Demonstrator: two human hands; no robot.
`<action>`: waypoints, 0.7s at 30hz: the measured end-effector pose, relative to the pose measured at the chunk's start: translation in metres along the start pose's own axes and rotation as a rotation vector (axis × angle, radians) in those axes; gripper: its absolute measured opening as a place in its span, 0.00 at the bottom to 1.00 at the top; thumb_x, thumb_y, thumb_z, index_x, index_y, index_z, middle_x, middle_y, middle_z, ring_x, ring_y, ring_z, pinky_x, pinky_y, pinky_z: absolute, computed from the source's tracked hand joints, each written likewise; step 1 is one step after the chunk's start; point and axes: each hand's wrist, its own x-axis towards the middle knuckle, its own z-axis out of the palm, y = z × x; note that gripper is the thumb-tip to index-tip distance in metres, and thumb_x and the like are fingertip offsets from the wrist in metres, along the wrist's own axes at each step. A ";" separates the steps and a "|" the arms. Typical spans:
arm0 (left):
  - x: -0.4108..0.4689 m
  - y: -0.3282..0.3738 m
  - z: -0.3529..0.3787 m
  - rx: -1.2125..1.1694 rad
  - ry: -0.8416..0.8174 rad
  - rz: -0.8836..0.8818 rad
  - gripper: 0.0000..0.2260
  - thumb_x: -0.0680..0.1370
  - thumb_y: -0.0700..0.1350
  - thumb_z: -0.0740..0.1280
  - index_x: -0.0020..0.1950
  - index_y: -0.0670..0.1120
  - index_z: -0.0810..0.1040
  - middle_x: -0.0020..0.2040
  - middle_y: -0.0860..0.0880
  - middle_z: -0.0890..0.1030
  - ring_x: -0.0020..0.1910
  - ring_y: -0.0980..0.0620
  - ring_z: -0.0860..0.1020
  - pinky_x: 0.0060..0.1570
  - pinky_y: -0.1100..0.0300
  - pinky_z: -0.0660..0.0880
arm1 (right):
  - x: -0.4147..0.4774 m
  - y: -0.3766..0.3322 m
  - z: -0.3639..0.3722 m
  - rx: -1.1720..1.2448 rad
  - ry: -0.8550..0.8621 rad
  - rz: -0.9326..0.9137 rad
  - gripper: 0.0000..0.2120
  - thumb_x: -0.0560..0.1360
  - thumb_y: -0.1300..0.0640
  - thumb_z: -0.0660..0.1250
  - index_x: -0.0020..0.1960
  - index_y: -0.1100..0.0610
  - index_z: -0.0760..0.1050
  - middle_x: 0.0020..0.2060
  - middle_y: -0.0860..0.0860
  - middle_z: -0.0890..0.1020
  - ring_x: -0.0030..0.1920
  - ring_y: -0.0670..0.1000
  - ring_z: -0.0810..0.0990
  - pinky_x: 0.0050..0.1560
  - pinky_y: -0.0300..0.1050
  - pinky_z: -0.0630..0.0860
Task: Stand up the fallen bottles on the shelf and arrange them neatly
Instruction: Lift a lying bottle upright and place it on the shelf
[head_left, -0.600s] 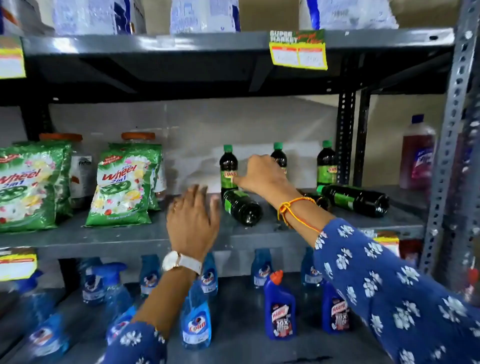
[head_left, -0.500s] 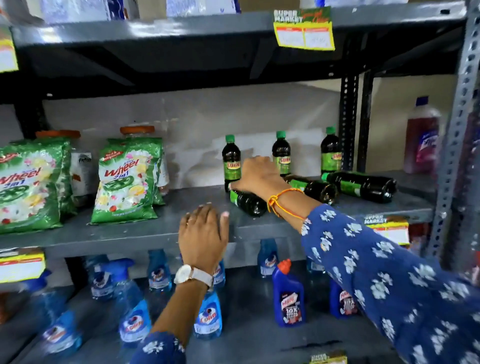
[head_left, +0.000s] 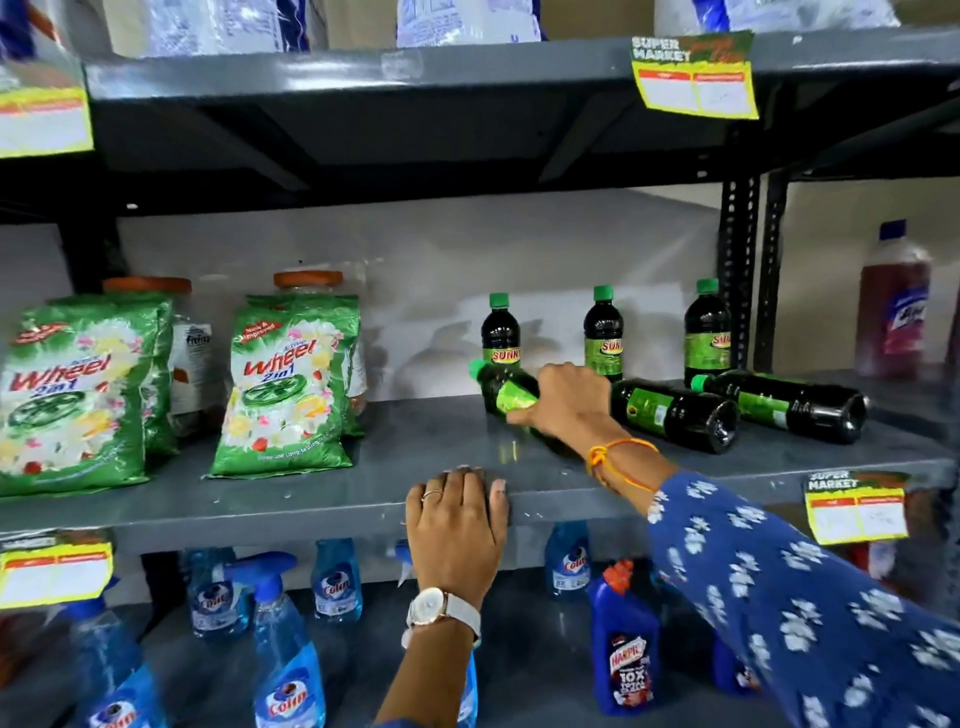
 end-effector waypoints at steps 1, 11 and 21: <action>0.000 0.000 0.002 0.000 -0.005 -0.004 0.17 0.77 0.51 0.56 0.42 0.44 0.81 0.41 0.45 0.83 0.39 0.43 0.78 0.49 0.49 0.67 | -0.001 0.008 0.000 0.131 0.047 0.039 0.27 0.63 0.35 0.70 0.52 0.54 0.77 0.50 0.55 0.83 0.52 0.58 0.80 0.43 0.45 0.71; 0.001 0.000 0.004 -0.027 -0.001 -0.003 0.16 0.77 0.51 0.55 0.42 0.44 0.79 0.40 0.46 0.82 0.38 0.43 0.77 0.47 0.50 0.65 | -0.011 0.027 0.035 0.869 0.041 0.094 0.24 0.63 0.37 0.68 0.55 0.48 0.76 0.49 0.45 0.83 0.51 0.47 0.81 0.56 0.50 0.77; 0.000 0.000 0.005 -0.034 0.017 -0.012 0.16 0.78 0.51 0.55 0.43 0.44 0.80 0.40 0.46 0.82 0.37 0.44 0.77 0.46 0.51 0.67 | -0.014 0.028 0.039 0.924 -0.132 0.127 0.28 0.62 0.51 0.77 0.56 0.55 0.66 0.49 0.51 0.77 0.53 0.53 0.77 0.52 0.47 0.74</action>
